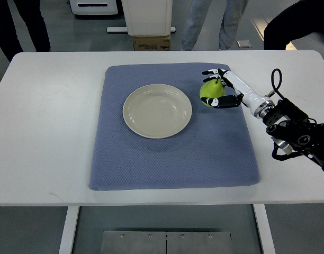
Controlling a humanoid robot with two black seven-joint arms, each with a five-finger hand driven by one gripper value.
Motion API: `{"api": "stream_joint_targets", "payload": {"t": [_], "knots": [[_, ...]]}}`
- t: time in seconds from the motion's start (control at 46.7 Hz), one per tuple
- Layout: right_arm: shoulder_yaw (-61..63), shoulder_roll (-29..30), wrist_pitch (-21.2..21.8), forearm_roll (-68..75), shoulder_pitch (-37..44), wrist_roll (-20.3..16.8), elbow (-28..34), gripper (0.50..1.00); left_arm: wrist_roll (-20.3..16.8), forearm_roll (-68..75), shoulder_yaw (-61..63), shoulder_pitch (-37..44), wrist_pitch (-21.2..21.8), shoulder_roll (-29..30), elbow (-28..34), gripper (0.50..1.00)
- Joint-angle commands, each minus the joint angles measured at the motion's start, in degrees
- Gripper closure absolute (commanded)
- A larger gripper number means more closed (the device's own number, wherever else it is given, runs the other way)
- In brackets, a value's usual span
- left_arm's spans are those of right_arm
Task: Place pear on plate with right hand
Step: 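Lift the pear with the right hand and carry it over the plate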
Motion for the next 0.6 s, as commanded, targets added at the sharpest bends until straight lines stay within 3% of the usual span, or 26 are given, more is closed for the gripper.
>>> {"api": "stream_joint_targets", "payload": {"t": [0.0, 0.343, 0.578], "knots": [[1.2, -0.95, 0.82, 0.32, 1.06, -0.11, 0.15, 1.0, 0.0, 0.0, 0.0, 0.0, -0.01, 0.0, 0.0, 0.5], [1.64, -2.01, 4.08, 0.32, 4.22, -0.2, 0.24, 1.0, 0.0, 0.0, 0.0, 0.0, -0.01, 0.0, 0.0, 0.5], [1.64, 1.94, 3.99, 0.32, 6.15, -0.55, 1.65, 1.0, 0.0, 0.0, 0.0, 0.0, -0.01, 0.0, 0.0, 0.5]]}}
